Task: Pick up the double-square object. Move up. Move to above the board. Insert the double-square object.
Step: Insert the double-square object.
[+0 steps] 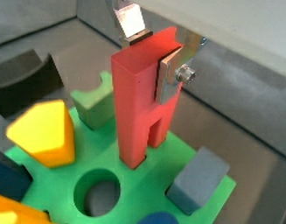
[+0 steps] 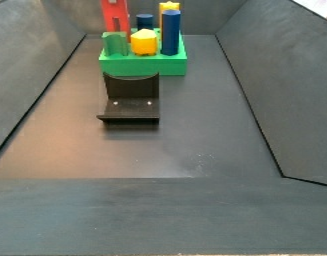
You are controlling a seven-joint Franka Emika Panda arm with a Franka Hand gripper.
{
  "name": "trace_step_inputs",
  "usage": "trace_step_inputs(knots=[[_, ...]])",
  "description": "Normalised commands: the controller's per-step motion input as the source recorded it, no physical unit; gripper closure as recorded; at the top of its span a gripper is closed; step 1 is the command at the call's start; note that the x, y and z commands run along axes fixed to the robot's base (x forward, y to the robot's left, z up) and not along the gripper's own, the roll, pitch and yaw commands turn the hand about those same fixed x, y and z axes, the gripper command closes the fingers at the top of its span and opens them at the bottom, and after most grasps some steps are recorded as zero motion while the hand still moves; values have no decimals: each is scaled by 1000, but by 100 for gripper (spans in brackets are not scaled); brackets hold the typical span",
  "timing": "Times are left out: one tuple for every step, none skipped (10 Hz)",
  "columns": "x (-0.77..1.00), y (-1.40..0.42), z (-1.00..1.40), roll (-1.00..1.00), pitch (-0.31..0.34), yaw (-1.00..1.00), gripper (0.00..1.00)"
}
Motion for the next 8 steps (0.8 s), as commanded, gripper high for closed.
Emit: trace_step_inputs(knots=[[0, -114, -406, 0, 0, 74, 100], [0, -20, -451, 0, 10, 54, 100], [0, 0, -460, 0, 0, 51, 100], [0, 0, -460, 0, 0, 49, 100], [51, 0, -446, -17, 0, 0, 100], [0, 0, -229, -34, -44, 0, 100], [29, 0, 0, -23, 7, 0, 100], [0, 0, 0, 0, 0, 0, 100]])
